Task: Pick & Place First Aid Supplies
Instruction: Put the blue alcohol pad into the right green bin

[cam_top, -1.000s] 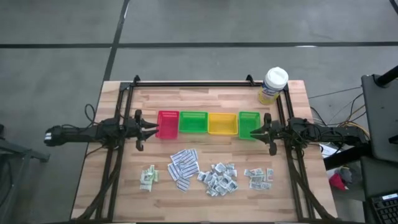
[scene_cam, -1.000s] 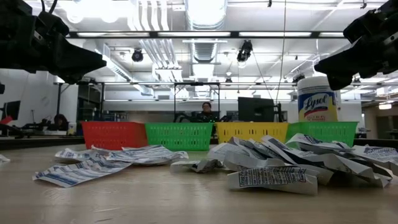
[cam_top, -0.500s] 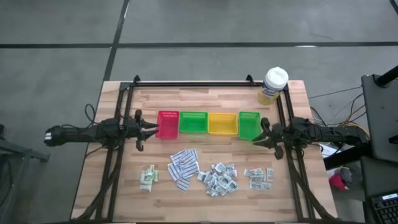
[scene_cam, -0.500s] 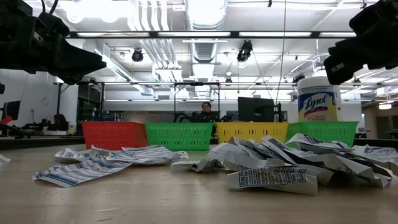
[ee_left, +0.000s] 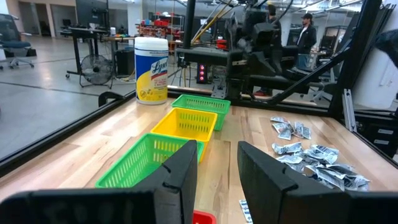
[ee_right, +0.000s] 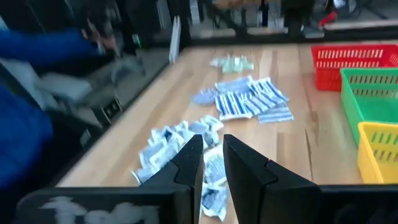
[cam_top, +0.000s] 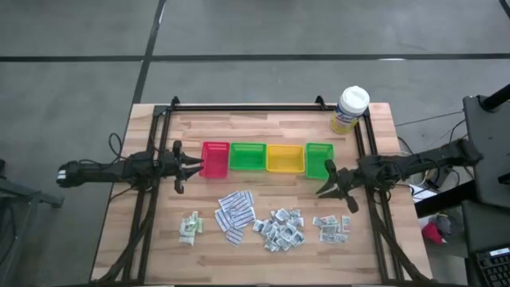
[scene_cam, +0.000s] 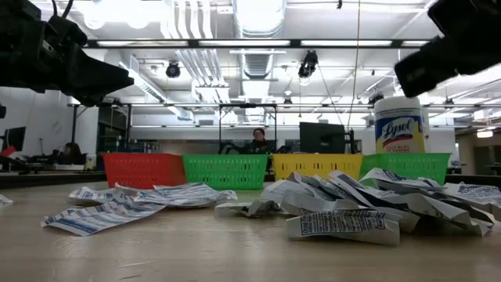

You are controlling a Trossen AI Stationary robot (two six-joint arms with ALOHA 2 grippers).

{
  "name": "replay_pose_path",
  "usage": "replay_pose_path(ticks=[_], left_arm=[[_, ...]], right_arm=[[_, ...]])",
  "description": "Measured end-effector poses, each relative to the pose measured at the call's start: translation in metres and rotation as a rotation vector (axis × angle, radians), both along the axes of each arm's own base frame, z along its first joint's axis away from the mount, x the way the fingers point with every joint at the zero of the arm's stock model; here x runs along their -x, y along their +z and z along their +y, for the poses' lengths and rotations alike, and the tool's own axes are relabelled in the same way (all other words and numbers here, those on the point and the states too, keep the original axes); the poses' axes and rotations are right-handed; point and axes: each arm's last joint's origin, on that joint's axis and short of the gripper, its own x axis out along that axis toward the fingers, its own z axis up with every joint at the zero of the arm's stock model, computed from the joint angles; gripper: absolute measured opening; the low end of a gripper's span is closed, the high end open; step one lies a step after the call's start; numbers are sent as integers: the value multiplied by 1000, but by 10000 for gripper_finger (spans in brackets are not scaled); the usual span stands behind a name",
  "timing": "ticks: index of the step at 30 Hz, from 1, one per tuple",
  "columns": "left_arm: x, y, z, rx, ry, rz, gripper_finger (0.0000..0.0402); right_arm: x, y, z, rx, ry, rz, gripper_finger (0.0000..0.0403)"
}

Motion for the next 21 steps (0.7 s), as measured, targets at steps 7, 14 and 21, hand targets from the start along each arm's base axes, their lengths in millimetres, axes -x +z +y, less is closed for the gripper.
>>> replay_pose_path(ticks=[7, 14, 21], left_arm=[[0, 0, 0, 0, 0, 0, 113], [0, 0, 0, 0, 0, 5, 113], [0, -1, 0, 0, 0, 7, 113]], right_arm=[[-45, 22, 18, 131, 45, 282, 61], [-92, 29, 41, 224, 115, 523, 58], [-133, 27, 55, 266, 126, 704, 52]])
